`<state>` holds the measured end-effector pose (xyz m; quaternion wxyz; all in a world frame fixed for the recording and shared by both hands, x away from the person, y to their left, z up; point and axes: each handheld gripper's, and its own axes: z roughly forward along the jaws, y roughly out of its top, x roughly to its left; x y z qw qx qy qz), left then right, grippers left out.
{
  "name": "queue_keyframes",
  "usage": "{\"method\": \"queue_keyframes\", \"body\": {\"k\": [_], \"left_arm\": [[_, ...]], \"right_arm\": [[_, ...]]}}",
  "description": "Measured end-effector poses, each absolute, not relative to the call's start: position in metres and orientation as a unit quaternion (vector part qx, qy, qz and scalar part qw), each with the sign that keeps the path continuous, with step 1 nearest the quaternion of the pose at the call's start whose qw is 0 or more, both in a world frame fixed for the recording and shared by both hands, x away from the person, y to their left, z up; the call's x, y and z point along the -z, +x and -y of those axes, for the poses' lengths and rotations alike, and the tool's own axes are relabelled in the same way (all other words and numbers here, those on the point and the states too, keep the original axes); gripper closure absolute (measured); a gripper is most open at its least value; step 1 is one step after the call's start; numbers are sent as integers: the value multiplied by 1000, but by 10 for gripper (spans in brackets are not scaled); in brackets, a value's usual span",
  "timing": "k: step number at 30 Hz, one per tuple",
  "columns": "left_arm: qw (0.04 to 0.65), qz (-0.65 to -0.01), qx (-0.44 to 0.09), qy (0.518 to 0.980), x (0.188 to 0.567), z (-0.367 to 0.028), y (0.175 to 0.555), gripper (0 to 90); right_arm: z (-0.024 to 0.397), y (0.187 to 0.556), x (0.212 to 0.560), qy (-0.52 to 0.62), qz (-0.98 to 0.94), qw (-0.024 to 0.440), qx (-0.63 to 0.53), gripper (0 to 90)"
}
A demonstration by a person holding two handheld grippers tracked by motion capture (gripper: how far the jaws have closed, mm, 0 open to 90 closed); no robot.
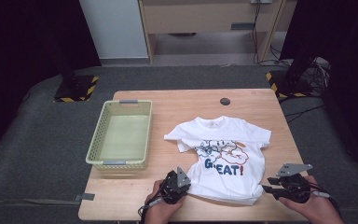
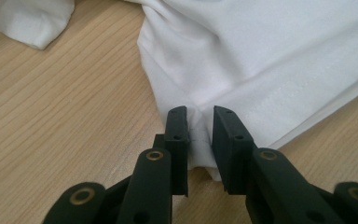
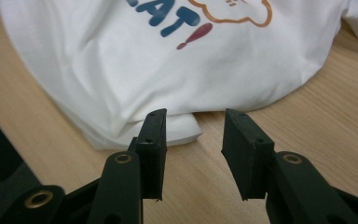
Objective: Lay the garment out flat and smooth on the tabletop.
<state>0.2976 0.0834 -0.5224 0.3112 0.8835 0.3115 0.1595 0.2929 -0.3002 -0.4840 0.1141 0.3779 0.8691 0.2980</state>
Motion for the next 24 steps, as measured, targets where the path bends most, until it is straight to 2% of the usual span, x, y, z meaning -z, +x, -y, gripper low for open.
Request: {"method": "queue_keyframes", "body": {"k": [7,14,20,24], "left_arm": [[312,-312,-159,883,523,-83,298,762],[312,-311,-161,884,523,-83,298,762],[312,-311,-160,883,524,-83,298,763],[313,-312,-161,883,524,-83,298,762]], "right_arm": [[297,311,499,414,-855,92,-298,612],[294,313,515,419,-859,69,-285,614],[290,312,518,420,-859,57,-288,659],[287,308,518,416,-861,53,-287,742]]}}
